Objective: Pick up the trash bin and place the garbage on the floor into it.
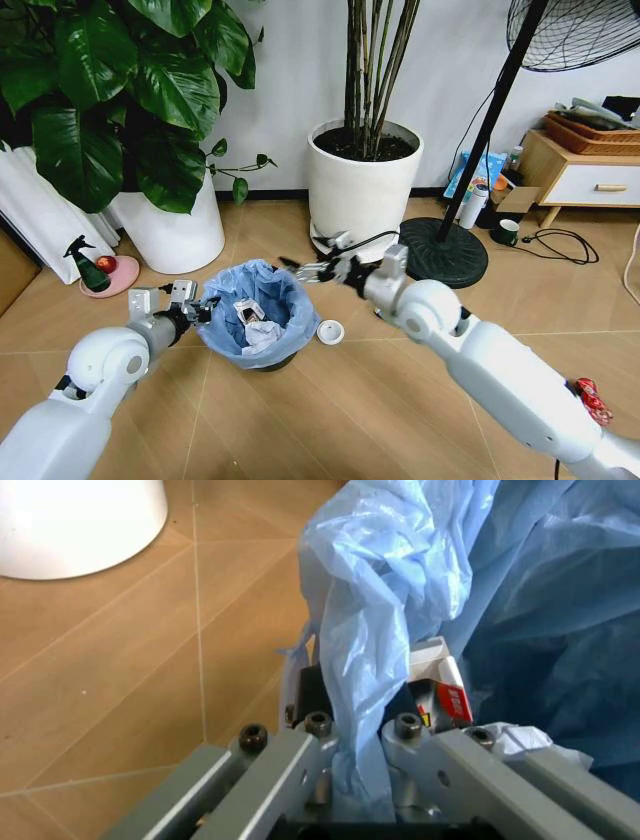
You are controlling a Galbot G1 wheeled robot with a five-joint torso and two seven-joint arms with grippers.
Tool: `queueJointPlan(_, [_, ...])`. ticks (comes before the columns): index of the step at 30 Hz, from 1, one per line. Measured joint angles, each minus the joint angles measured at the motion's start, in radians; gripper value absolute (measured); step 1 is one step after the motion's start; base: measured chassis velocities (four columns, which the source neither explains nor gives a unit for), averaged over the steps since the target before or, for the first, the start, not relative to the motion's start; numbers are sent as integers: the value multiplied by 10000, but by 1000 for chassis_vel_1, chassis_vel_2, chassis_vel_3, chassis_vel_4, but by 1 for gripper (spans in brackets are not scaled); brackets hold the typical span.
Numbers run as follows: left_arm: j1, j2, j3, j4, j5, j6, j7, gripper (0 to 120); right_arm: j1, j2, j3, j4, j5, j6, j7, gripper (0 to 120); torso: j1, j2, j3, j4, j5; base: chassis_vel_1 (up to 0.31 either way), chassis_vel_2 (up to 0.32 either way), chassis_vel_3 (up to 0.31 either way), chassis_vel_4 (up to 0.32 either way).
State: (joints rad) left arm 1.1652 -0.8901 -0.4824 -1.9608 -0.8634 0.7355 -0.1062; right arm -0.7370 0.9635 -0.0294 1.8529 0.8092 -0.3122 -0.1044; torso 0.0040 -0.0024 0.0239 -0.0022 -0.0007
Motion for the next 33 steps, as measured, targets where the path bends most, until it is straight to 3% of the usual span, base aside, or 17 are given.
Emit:
queueJointPlan(9, [288,67,-275,-62,39,0,142,0,-1616,-299,1797,-411,-636,147,-67,100,0,0,0,-2,0,0,0,0,0])
queueJointPlan(15, [412,172,-373,-144,39,0,156,0,-1808,-278,2299,-1219,-952,238,-275,100,0,0,0,-1,-2,0,0,0,0])
queueJointPlan(24, [572,330,-469,-287,11,0,175,0,-1290,263,2291,-4455,-1797,973,-552,100,0,0,0,-2,-2,0,0,0,0])
queueJointPlan(33, [716,453,-458,-434,-12,0,135,0,-204,2163,2209,-8442,-2985,1768,-551,100,0,0,1,0,1,0,0,0,0])
